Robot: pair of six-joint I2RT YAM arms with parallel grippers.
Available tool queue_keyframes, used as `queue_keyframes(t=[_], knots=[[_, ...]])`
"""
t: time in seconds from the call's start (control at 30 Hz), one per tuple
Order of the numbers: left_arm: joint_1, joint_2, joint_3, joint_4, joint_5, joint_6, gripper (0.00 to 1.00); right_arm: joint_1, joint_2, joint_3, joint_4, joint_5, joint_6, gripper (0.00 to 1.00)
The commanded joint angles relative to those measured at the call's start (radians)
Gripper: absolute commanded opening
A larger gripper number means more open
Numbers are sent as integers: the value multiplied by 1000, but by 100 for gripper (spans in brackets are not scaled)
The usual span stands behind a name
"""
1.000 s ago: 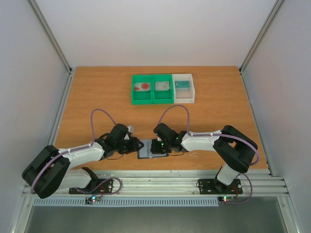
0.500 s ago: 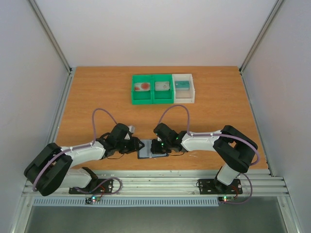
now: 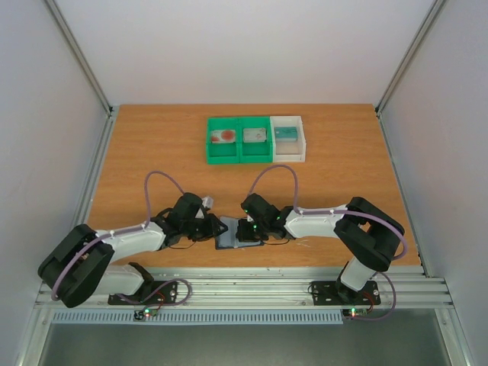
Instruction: Take the credit cards out of the card holder
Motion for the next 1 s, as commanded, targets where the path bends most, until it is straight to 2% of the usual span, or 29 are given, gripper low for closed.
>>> queue_keyframes(t=[0.0, 0.27, 0.47, 0.7, 0.83, 0.97], knots=[[-15, -47, 28, 50, 71, -32, 21, 7, -13, -30, 32, -9, 18, 1], [-54, -63, 66, 16, 85, -49, 28, 7, -34, -60, 110, -30, 30, 1], [-64, 6, 86, 27, 103, -61, 21, 7, -57, -83, 102, 19, 19, 5], [-84, 44, 117, 43, 112, -62, 20, 7, -129, -120, 94, 100, 17, 6], [-98, 55, 146, 3, 100, -61, 31, 7, -170, -141, 95, 143, 20, 10], [-104, 64, 159, -5, 97, -52, 31, 7, -192, -148, 93, 155, 19, 12]])
